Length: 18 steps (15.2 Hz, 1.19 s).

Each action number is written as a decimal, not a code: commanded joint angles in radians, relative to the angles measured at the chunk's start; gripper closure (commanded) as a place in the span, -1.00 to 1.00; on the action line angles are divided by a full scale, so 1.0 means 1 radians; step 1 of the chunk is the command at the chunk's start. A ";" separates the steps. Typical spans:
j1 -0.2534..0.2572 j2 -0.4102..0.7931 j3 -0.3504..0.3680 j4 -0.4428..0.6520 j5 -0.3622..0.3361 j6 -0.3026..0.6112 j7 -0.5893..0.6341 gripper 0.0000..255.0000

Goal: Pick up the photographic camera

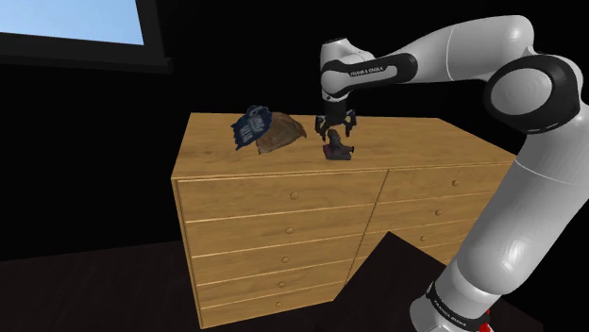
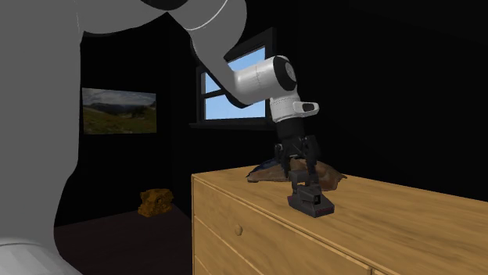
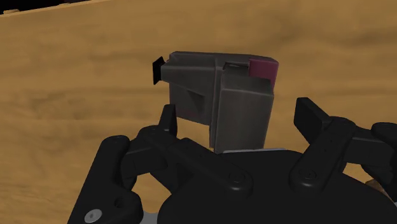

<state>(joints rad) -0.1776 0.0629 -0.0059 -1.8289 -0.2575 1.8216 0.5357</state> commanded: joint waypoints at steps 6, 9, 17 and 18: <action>0.000 0.006 0.000 -0.028 -0.002 0.033 0.010 1.00; 0.000 0.006 0.000 -0.027 -0.002 0.032 0.010 1.00; 0.001 -0.001 0.001 0.004 0.000 -0.005 0.002 1.00; 0.002 -0.003 0.001 0.015 0.001 -0.017 -0.001 1.00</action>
<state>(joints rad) -0.1759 0.0634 -0.0044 -1.8235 -0.2573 1.8159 0.5378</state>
